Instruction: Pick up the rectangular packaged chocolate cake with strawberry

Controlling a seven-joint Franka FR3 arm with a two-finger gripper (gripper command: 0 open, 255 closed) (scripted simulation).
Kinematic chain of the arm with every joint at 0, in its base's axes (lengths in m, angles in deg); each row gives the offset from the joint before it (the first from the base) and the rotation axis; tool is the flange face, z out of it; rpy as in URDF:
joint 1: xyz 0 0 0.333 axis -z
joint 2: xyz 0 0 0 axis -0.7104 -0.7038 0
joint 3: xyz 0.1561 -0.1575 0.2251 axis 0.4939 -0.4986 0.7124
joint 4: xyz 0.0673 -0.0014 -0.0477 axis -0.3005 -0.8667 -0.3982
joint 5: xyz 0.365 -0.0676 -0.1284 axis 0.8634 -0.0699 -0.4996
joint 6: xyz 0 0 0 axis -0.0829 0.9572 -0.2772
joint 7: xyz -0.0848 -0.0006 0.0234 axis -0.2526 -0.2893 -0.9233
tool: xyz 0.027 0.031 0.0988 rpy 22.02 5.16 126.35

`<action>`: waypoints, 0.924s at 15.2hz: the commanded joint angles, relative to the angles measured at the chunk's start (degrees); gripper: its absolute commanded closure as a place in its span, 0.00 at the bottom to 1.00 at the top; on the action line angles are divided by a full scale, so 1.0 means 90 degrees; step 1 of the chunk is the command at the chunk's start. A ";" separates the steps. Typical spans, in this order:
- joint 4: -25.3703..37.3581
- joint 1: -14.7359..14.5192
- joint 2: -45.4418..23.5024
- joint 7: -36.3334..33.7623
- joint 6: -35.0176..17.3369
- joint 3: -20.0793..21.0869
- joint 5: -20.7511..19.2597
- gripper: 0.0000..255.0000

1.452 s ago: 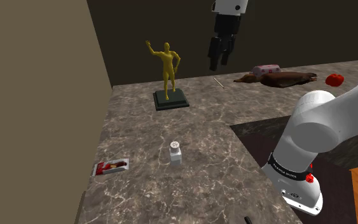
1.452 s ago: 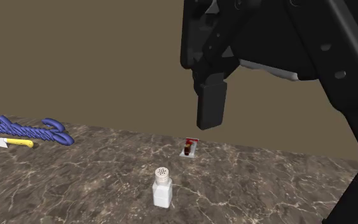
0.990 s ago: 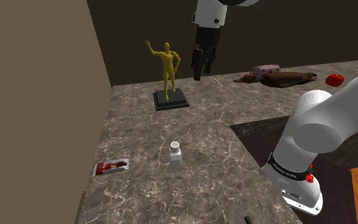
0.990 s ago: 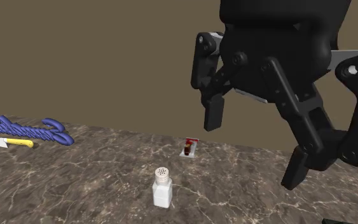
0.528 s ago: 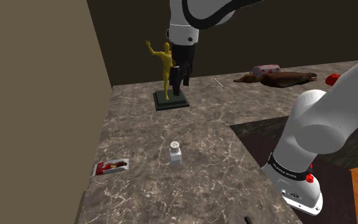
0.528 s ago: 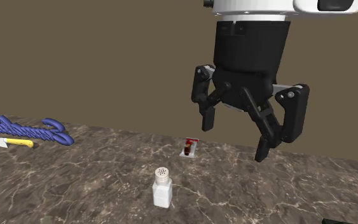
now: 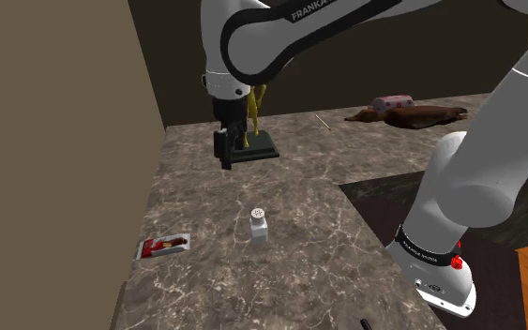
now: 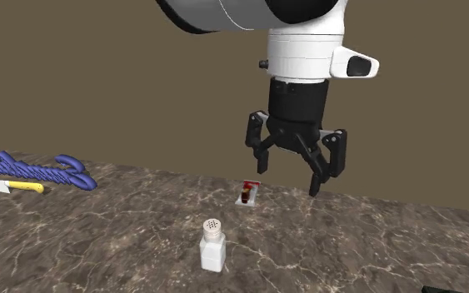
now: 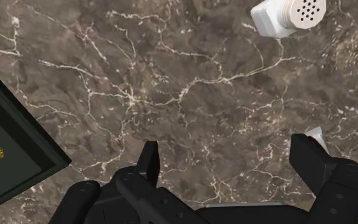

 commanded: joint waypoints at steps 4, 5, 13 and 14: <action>0.0604 -0.0217 -0.1041 -0.0064 -0.0379 0.0320 -0.0342 0.00; 0.0738 -0.0271 -0.1252 -0.0092 -0.0440 0.0378 -0.0429 0.00; 0.1977 -0.0840 -0.2961 -0.0335 -0.0712 0.0691 -0.1254 0.00; 0.2153 -0.0932 -0.3175 -0.0358 -0.0720 0.0709 -0.1361 0.00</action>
